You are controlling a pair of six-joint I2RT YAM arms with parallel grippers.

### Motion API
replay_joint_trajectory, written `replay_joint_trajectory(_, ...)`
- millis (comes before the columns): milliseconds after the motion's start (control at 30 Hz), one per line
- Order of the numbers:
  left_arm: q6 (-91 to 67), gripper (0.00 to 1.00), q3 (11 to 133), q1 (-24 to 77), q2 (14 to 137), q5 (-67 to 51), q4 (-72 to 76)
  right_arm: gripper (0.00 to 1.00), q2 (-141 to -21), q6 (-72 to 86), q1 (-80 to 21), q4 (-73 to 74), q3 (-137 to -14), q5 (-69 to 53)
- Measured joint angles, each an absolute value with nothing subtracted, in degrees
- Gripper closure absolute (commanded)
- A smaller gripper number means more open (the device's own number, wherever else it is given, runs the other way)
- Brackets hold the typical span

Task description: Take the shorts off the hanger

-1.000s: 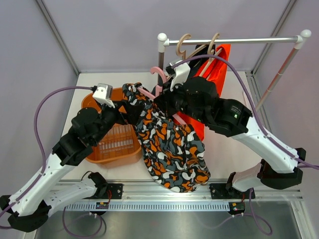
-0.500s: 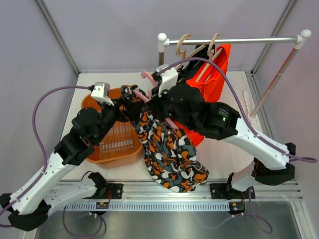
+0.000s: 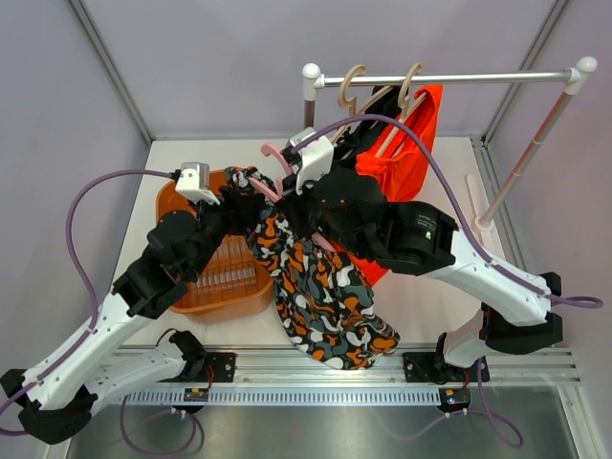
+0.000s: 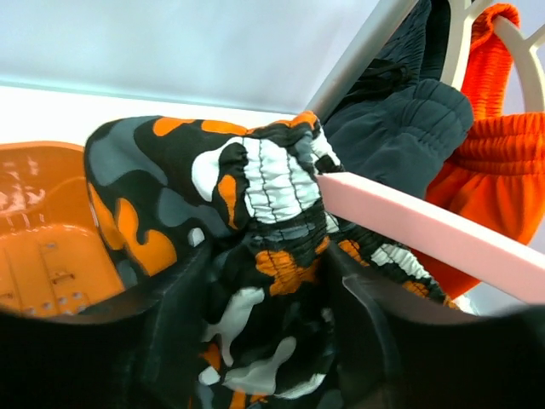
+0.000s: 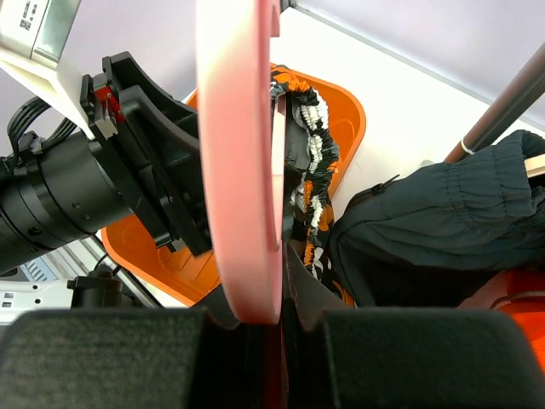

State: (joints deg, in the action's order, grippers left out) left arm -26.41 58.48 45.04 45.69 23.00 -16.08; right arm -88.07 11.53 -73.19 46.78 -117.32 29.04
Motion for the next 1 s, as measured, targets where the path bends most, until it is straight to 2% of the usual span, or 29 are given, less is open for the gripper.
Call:
replay_joint_trajectory(67,-26.9,0.80,58.5,45.1,45.7,23.8,-16.0,1.00,-88.1,11.6,-73.5,47.1,-117.5,29.3)
replay_joint_trajectory(100,-26.9,0.95,58.5,45.2,45.6,24.2,-16.0,1.00,-88.1,11.6,-73.6,47.3,-117.5,29.4)
replay_joint_trajectory(133,-27.1,1.00,58.5,45.2,45.5,24.7,-16.0,1.00,-88.0,11.6,-73.8,47.6,-117.5,29.5)
replay_joint_trajectory(333,-26.6,1.00,58.5,45.4,44.8,29.5,-17.0,1.00,-87.0,11.9,-76.1,48.6,-116.7,30.6)
replay_joint_trajectory(600,-28.1,1.00,58.5,45.6,44.8,38.0,-19.4,1.00,-78.7,14.0,-79.7,49.9,-110.0,32.7)
replay_joint_trajectory(800,-29.9,1.00,58.8,45.9,46.7,38.2,-19.8,1.00,-72.9,14.3,-80.1,49.0,-106.9,34.7)
replay_joint_trajectory(1000,-30.3,1.00,58.8,46.0,49.1,37.7,-20.4,1.00,-72.4,12.8,-80.2,46.7,-106.8,35.9)
